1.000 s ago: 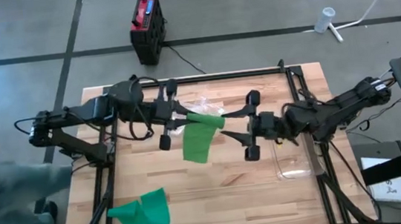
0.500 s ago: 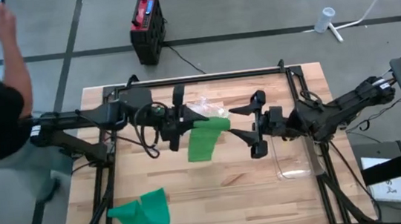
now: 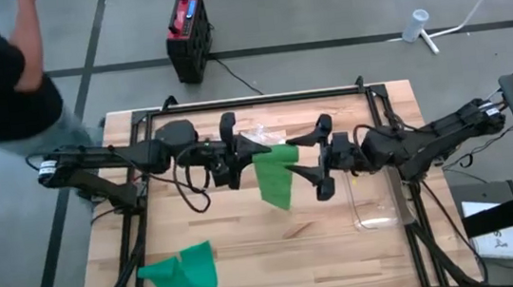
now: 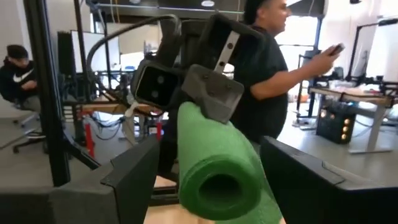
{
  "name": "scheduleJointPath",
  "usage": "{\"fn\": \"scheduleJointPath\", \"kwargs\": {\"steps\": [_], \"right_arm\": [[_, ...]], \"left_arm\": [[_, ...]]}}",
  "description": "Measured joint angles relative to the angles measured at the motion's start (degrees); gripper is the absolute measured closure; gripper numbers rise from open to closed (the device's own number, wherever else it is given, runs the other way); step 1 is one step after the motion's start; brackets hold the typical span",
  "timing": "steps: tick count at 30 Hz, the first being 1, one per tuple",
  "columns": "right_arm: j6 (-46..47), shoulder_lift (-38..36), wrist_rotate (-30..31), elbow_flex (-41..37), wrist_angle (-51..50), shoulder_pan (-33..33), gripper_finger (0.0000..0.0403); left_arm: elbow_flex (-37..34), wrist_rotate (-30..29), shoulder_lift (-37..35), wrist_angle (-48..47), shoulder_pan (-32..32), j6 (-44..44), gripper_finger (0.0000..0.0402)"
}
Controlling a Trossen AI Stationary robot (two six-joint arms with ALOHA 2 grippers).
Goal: Roll bandage
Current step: Roll the green bandage
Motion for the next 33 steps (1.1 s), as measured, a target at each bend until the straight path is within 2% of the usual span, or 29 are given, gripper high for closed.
{"fn": "scheduleJointPath", "kwargs": {"steps": [5,11,16,20,23,26,33], "right_arm": [[2.81,0.54,-2.21,1.19,-3.29,-1.81,0.0135],[4.54,1.15,-3.48,1.19,-3.26,-3.19,0.0163],[4.44,1.15,-3.73,1.29,-3.31,-3.41,0.0204],[2.94,1.15,-3.74,1.59,-3.48,-3.41,0.0263],[0.91,1.18,-3.71,1.74,-3.78,-3.41,0.0323],[-1.1,1.15,-3.67,1.76,-3.84,-3.41,0.0377],[-6.92,1.01,-3.19,1.78,-3.37,-3.43,0.0373]], "left_arm": [[-0.59,0.0,0.02,0.17,-0.02,1.76,0.0365],[-0.7,-0.11,0.02,1.03,-0.02,1.62,0.037],[-0.77,-0.27,0.02,1.06,-0.02,1.33,0.0351],[-0.77,-0.28,0.02,1.08,-0.02,-2.03,0.0336],[-1.16,-0.29,0.02,1.15,-0.15,-7.06,0.032],[-1.2,-0.29,-0.07,0.9,-0.27,-15.97,0.0291],[5.7,-2.44,-0.37,-11.58,-0.34,-42.08,0.0196]]}}
